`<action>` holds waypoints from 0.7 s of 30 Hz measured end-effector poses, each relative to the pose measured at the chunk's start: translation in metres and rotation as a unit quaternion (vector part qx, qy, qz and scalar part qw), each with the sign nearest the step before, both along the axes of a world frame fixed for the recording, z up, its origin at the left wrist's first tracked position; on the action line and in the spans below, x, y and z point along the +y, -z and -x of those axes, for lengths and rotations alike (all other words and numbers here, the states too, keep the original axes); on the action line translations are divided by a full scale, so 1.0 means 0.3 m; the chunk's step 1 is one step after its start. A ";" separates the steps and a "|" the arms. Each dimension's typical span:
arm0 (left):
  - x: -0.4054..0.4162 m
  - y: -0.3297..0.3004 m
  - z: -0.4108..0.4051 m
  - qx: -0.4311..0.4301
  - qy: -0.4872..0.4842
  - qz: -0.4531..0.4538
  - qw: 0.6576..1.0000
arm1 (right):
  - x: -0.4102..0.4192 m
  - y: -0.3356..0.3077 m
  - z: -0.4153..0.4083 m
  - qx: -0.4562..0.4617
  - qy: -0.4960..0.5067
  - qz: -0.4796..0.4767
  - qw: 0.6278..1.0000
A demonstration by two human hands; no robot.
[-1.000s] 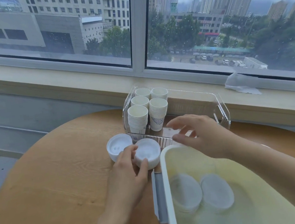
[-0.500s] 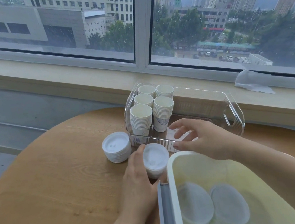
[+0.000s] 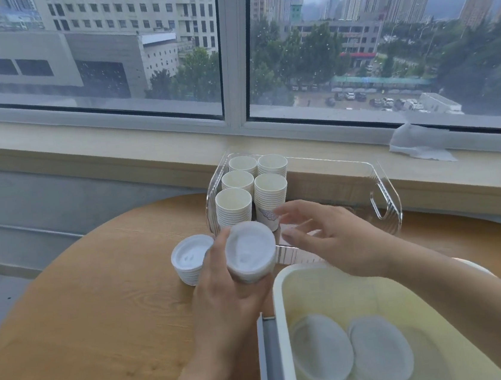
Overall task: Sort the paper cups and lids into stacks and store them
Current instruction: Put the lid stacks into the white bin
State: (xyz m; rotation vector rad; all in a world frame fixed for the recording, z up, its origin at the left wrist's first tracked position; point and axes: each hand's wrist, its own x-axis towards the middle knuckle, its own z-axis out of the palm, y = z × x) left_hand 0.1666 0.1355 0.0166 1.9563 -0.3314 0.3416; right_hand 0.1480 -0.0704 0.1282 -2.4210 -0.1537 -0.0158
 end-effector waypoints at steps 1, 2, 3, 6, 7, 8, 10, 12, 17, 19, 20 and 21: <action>0.008 -0.022 0.003 -0.003 -0.004 0.010 1.000 | 0.008 -0.013 0.009 -0.010 -0.006 -0.012 1.000; 0.018 -0.047 0.007 -0.009 -0.005 0.016 1.000 | 0.015 -0.027 0.020 -0.018 -0.016 -0.025 0.999; 0.028 -0.074 0.011 -0.019 -0.005 0.022 1.000 | 0.023 -0.041 0.030 -0.024 -0.025 -0.038 0.999; 0.053 -0.158 0.034 -0.060 -0.003 0.031 0.998 | 0.052 -0.083 0.070 -0.028 -0.057 -0.079 0.995; 0.058 -0.188 0.046 -0.076 0.000 0.033 0.997 | 0.061 -0.092 0.084 -0.029 -0.068 -0.095 0.993; 0.060 -0.217 0.061 -0.091 0.006 0.037 0.995 | 0.071 -0.100 0.099 -0.032 -0.079 -0.115 0.990; 0.062 -0.270 0.098 -0.110 0.021 0.051 0.992 | 0.087 -0.122 0.135 -0.045 -0.095 -0.157 0.982; 0.064 -0.308 0.135 -0.128 0.033 0.053 0.990 | 0.094 -0.149 0.171 -0.059 -0.097 -0.192 0.975; 0.051 -0.364 0.240 -0.147 0.060 0.034 0.987 | 0.069 -0.191 0.283 -0.039 -0.103 -0.265 0.958; 0.043 -0.366 0.279 -0.151 0.074 0.021 0.986 | 0.049 -0.195 0.338 -0.019 -0.112 -0.273 0.955; 0.039 -0.364 0.296 -0.148 0.084 0.016 0.985 | 0.039 -0.196 0.364 -0.007 -0.115 -0.279 0.953; 0.036 -0.358 0.312 -0.142 0.099 0.013 0.985 | 0.028 -0.193 0.390 0.007 -0.116 -0.289 0.950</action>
